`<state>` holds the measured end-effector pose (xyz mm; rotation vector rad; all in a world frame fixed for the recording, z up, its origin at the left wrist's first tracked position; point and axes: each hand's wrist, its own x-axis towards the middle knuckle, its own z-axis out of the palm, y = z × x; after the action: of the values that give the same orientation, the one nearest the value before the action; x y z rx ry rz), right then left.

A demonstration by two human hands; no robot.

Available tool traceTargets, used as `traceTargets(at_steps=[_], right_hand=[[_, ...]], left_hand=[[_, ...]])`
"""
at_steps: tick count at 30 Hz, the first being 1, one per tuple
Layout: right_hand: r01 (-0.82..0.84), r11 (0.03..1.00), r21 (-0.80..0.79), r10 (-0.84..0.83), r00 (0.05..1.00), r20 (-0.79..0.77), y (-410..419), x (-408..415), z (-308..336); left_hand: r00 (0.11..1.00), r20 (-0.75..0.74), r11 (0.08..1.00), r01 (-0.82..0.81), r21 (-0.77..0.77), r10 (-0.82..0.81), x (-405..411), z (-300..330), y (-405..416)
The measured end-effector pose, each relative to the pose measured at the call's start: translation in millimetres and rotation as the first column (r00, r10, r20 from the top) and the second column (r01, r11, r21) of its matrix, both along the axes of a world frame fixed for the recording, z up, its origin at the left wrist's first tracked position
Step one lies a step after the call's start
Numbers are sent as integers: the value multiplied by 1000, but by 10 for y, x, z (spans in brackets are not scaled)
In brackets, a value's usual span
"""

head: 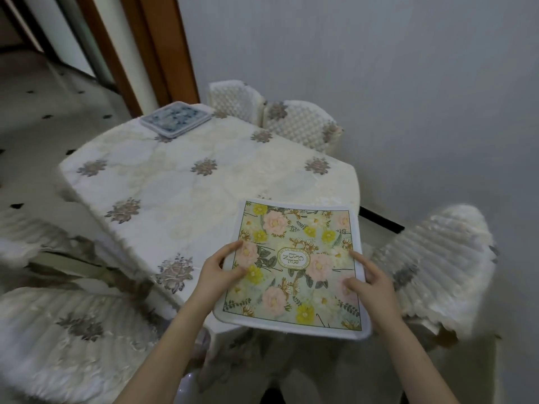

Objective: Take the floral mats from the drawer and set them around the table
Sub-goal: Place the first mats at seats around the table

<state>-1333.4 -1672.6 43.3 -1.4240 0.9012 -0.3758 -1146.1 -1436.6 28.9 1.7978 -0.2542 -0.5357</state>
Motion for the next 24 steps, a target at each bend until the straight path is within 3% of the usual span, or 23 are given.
traceTargets(at_steps=[15,24], right_hand=[[-290,956,-48,290,957,0,-893,1500,28],[-552,830,-87,539,832,-135,-1900,2175,-372]], left_hand=[[956,-7,956,-292,-22,292,682,-28,-441],[925,-62,925,-370,87,376,540,-398,-1159]])
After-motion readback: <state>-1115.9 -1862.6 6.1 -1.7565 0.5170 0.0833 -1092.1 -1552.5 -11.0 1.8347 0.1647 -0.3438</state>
